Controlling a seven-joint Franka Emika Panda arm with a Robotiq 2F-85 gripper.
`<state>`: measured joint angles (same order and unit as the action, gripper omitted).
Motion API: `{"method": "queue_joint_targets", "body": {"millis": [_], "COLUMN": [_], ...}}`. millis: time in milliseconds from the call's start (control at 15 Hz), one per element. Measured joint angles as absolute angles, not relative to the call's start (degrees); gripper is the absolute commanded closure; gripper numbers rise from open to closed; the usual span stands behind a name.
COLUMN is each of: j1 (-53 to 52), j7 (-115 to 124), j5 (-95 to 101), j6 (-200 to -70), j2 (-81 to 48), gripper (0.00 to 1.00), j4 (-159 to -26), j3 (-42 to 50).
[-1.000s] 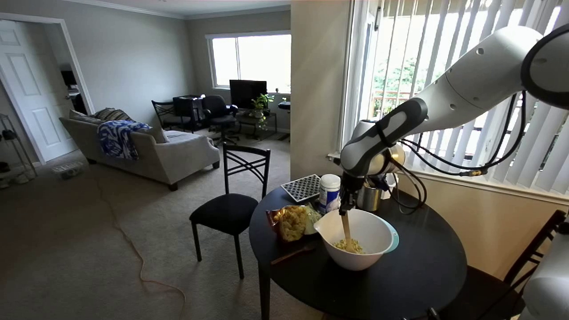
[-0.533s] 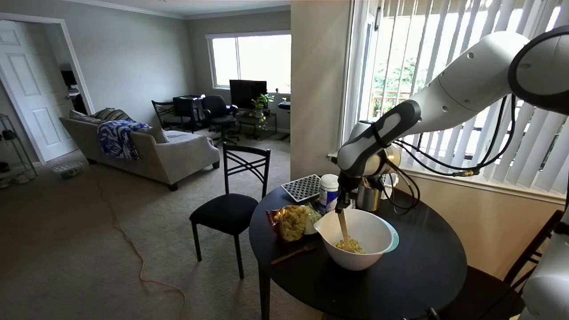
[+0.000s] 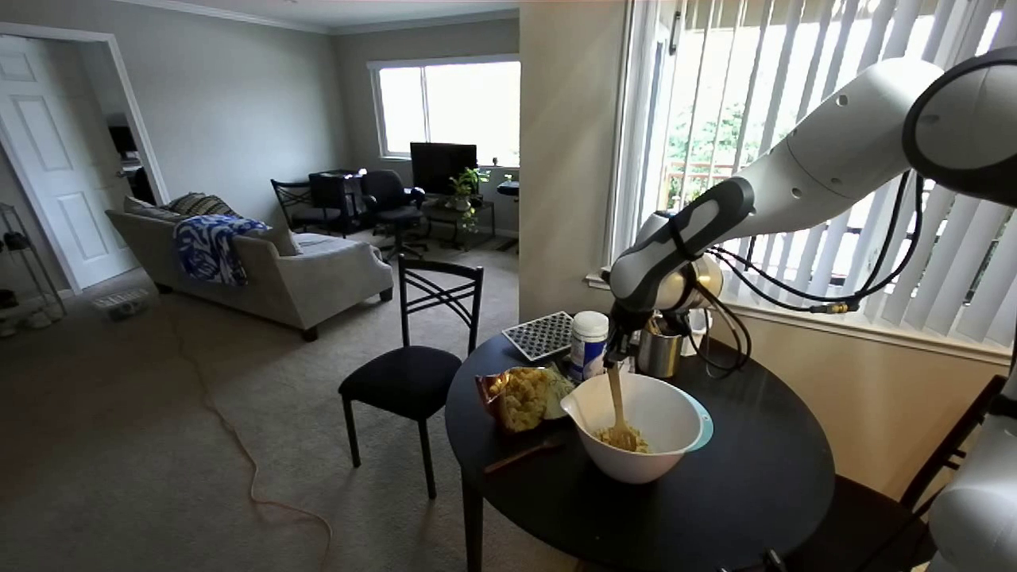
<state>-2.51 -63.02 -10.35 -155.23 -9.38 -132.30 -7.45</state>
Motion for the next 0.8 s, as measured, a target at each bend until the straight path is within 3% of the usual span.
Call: {"method": "queue_joint_targets", "body": {"millis": [467,800], "j1": [-0.86,-1.8], "j7": [-61.84,-48.75], "j5": [-8.96,4.44], "j6": [-158.3,-158.89], "j2": [-10.74,-10.77], "gripper": [0.94,0.94], "j4": [-132.34,-132.6], "j3": [-7.01,-4.11]}}
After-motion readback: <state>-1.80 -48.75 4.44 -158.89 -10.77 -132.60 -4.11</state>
